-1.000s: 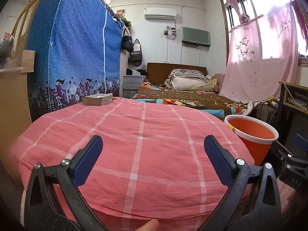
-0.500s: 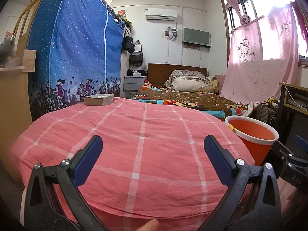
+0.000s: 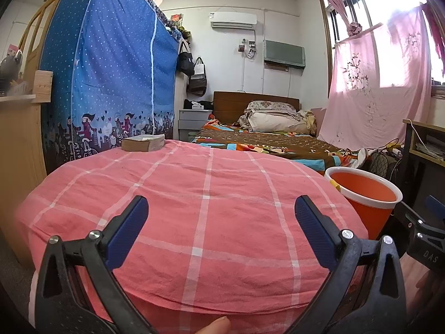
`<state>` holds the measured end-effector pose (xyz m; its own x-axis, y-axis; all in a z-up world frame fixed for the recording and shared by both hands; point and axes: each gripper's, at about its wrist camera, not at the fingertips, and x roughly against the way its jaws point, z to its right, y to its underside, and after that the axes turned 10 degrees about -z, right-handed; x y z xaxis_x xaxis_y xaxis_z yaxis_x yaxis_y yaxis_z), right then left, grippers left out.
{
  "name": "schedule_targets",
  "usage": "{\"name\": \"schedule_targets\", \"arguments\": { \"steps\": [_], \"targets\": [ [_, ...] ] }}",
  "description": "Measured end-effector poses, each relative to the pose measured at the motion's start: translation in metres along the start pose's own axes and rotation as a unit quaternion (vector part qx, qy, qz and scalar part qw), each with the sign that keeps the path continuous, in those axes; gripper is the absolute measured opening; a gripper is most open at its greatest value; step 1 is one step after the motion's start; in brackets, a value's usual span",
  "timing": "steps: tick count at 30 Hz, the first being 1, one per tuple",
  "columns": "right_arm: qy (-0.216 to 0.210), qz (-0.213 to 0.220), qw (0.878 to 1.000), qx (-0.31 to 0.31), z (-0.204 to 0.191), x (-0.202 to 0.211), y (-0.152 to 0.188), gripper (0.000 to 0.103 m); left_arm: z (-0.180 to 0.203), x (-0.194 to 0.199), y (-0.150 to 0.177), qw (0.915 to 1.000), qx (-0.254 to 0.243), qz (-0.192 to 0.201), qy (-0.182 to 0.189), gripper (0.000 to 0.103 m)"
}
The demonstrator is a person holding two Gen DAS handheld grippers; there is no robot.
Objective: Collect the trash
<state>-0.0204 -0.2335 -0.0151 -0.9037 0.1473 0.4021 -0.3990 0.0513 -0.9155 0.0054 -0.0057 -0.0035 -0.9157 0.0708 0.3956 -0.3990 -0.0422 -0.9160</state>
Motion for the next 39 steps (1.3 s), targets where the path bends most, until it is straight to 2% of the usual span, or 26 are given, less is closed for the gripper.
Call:
{"name": "schedule_targets", "arguments": {
  "steps": [39],
  "targets": [
    [0.000, -0.002, 1.000, -0.006, 0.0043, 0.0000, 0.0000, 0.103, 0.0022, 0.0023, -0.0002, 1.0000, -0.004, 0.002, 0.001, 0.103]
  ]
}}
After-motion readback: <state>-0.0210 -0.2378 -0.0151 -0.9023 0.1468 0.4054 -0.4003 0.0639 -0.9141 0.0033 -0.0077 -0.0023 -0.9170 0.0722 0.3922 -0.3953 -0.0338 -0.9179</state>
